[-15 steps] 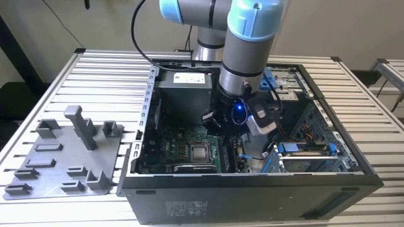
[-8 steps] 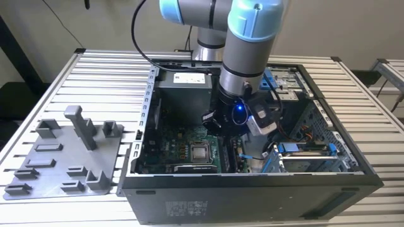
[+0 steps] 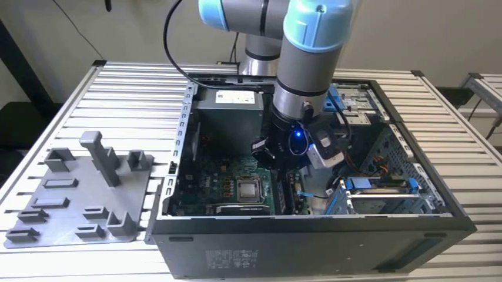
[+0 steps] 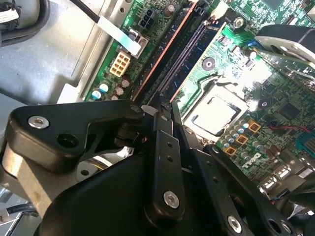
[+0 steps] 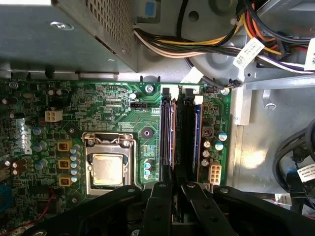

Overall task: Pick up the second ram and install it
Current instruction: 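Insert the second ram into the second slot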

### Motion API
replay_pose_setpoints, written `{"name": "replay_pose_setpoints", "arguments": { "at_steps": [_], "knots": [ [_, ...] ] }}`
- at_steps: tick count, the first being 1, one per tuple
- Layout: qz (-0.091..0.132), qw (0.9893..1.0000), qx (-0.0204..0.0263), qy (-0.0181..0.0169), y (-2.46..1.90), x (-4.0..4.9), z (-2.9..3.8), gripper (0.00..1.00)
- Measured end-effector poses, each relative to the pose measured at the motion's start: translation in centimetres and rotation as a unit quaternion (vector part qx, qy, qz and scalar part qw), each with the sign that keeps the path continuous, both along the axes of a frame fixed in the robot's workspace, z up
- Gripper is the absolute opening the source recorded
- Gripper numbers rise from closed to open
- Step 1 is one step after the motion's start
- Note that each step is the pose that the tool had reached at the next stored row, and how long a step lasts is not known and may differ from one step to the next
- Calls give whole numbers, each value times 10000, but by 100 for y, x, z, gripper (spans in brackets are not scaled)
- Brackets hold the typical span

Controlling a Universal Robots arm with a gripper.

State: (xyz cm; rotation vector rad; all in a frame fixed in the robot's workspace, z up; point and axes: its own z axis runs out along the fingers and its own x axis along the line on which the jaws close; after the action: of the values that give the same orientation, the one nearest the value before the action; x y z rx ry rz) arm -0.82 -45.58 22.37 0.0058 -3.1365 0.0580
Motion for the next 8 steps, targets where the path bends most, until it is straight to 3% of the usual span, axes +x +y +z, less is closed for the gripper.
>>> {"name": "replay_pose_setpoints", "arguments": {
  "at_steps": [8],
  "knots": [
    [0, 10000, 0, 0, 0, -1, 0, 14]
  ]
}}
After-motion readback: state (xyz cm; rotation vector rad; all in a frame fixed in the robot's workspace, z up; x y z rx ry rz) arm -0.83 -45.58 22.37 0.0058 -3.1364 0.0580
